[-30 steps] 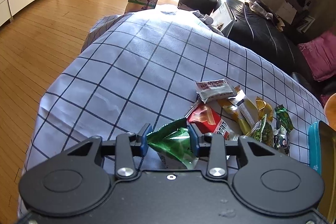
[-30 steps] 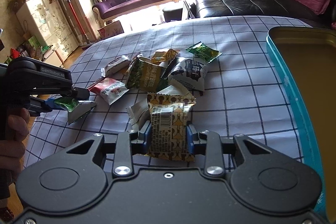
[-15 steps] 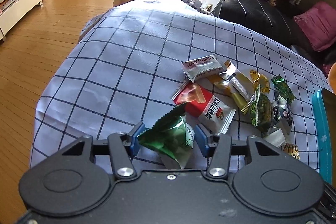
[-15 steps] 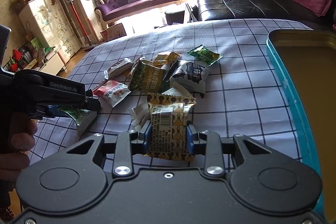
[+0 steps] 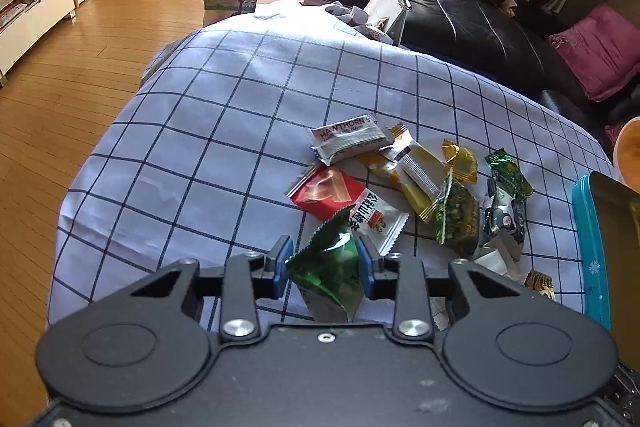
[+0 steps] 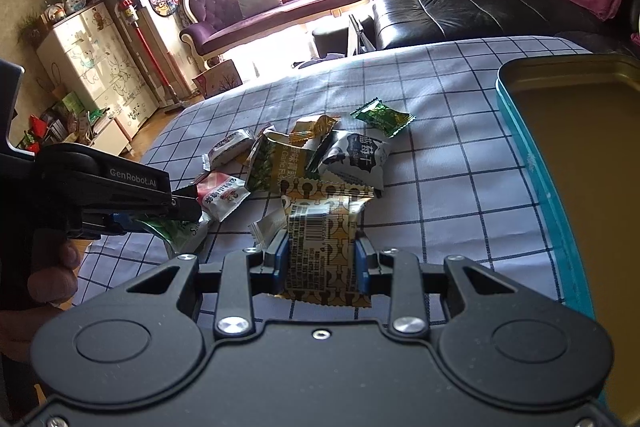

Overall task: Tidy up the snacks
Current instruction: 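Carry the yellow patterned packet with the right gripper over the gold tray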

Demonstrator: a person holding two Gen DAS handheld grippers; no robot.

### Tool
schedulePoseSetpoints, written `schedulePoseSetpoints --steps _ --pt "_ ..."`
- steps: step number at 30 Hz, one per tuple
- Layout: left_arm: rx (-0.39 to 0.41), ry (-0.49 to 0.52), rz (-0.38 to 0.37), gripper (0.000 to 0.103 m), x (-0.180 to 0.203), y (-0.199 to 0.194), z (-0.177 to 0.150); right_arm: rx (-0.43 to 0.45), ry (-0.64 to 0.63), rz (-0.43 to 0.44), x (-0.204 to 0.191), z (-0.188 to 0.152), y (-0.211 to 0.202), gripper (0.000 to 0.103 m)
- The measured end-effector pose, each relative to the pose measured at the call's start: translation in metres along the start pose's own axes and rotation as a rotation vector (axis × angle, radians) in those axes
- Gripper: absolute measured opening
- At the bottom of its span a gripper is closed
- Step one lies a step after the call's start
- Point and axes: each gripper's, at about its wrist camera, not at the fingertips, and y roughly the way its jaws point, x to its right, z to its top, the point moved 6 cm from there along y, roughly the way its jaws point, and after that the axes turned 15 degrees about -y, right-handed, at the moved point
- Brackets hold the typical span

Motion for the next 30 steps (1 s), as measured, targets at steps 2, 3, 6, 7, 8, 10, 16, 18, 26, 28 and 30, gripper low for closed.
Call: schedulePoseSetpoints --steps 2,3,6,7,8,10,16,18,26,28,30 --pt "0.015 0.004 -0.020 0.034 0.005 -0.006 0.000 0.012 0.007 -0.003 0.001 0.001 -0.003 0.042" --pt "0.021 0.005 -0.027 0.034 0.008 -0.009 0.000 0.015 0.008 -0.005 0.001 0.002 -0.004 0.042" --pt "0.042 0.022 -0.038 0.034 0.020 -0.019 -0.003 0.024 0.019 -0.014 0.005 0.003 -0.008 0.042" --pt "0.046 0.029 -0.042 0.034 0.025 -0.021 -0.004 0.031 0.024 -0.017 0.007 0.004 -0.011 0.042" --pt "0.049 0.037 -0.049 0.034 0.030 -0.023 -0.005 0.039 0.029 -0.023 0.010 0.005 -0.014 0.042" --pt "0.052 0.057 -0.066 0.034 0.042 -0.028 -0.010 0.059 0.037 -0.049 0.017 0.006 -0.020 0.042" --pt "0.052 0.132 -0.106 0.034 0.085 -0.033 -0.031 0.103 0.053 -0.159 0.041 0.006 -0.038 0.042" --pt "0.045 0.150 -0.123 0.034 0.098 -0.033 -0.039 0.112 0.059 -0.194 0.050 0.004 -0.043 0.042" --pt "0.031 0.213 -0.185 0.034 0.154 -0.038 -0.070 0.140 0.107 -0.322 0.085 -0.009 -0.058 0.042" --pt "0.030 0.235 -0.194 0.034 0.166 -0.038 -0.079 0.149 0.120 -0.361 0.094 -0.011 -0.063 0.042" --pt "0.030 0.256 -0.201 0.034 0.178 -0.039 -0.089 0.160 0.143 -0.392 0.102 -0.013 -0.067 0.042"
